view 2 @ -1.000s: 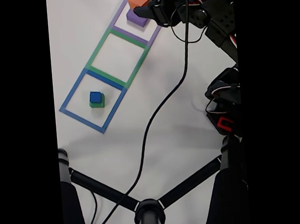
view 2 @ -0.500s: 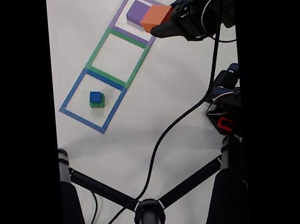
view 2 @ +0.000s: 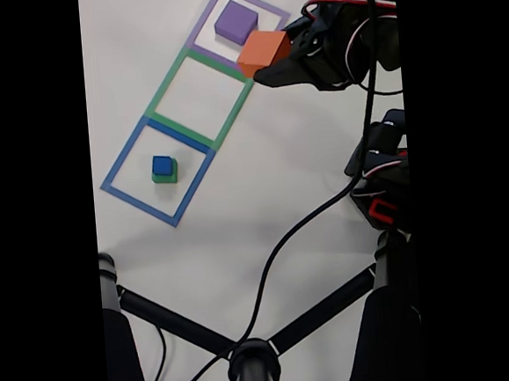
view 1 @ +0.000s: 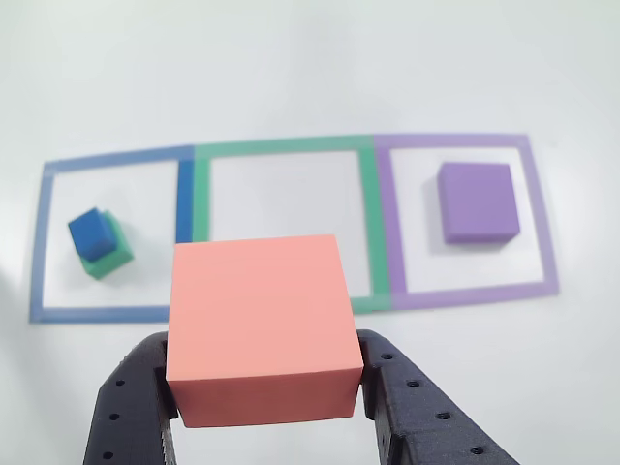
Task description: Tower of hanoi
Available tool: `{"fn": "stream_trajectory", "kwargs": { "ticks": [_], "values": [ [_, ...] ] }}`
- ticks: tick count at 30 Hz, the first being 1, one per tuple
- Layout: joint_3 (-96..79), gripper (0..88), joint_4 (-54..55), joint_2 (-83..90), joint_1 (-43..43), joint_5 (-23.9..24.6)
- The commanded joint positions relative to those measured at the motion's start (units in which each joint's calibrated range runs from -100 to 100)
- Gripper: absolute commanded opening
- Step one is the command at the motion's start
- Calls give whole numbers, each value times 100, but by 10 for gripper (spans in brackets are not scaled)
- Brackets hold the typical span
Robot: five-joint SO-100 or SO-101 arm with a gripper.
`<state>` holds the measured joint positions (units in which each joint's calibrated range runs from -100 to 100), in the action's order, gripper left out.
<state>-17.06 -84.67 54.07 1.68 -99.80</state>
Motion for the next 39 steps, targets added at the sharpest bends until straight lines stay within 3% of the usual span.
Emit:
{"fn": "stream_trajectory", "kwargs": {
  "ticks": [1,14,19,24,31,39],
  "values": [
    [-1461,117,1235,386,187,-20],
    [-5432,123,6035,226,156,-20],
    [-6450,123,8771,-928,179,-20],
    [-7095,119,10810,-2026,141,-20],
    [-7385,117,12915,-3669,49,-20],
    [-6922,115,14153,-5343,110,-20]
  ]
}}
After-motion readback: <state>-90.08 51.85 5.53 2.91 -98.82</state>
